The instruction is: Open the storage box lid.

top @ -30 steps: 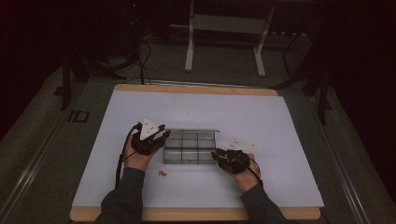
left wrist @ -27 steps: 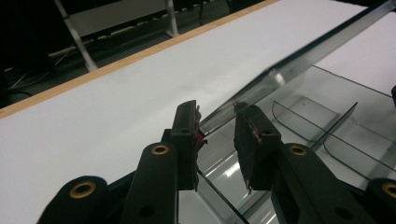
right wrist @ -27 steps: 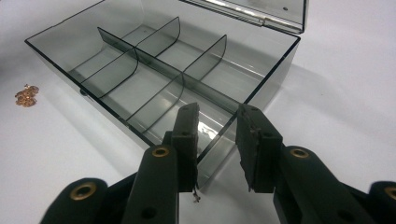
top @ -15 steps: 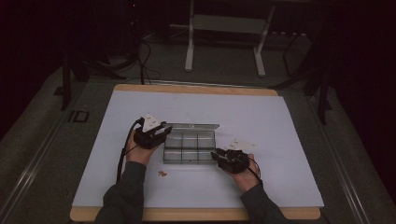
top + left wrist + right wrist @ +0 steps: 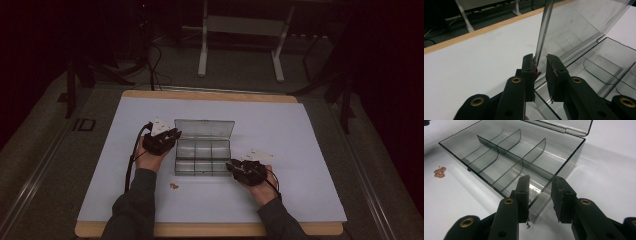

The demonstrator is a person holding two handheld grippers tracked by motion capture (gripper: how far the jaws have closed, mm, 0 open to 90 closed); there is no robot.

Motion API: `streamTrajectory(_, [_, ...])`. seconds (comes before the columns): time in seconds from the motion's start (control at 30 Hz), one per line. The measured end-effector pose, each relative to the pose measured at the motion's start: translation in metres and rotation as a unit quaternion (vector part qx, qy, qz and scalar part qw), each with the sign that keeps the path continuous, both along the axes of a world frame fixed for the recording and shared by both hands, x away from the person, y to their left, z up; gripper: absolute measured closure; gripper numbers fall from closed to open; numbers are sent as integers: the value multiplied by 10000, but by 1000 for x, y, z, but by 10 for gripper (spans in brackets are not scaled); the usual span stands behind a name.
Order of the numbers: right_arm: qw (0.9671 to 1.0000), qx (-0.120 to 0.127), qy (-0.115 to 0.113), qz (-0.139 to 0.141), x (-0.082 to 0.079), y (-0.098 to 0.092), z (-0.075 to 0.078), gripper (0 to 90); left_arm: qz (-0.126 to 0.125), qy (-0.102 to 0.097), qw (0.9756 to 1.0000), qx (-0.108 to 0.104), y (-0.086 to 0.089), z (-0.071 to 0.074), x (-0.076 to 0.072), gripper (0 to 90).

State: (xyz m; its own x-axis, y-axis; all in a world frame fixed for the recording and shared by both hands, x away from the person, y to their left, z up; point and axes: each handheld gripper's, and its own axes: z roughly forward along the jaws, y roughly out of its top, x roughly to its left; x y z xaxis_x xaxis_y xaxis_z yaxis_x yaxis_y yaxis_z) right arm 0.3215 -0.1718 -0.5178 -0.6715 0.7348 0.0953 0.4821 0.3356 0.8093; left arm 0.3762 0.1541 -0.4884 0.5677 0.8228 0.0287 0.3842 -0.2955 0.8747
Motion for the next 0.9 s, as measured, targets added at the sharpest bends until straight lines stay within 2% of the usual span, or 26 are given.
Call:
streamTrajectory(0.4, [10000, 4, -8, 10, 0, 0, 0, 684, 23, 126, 9999, -76, 1, -2, 12, 783])
streamTrajectory(0.7, [10000, 7, -14, 8, 0, 0, -1, 685, 7, 262, 9997, 9, 0, -5, 23, 761])
streamTrajectory(0.9, [10000, 8, -12, 0, -1, 0, -1, 686, 44, 378, 9993, -35, 0, -7, 29, 761])
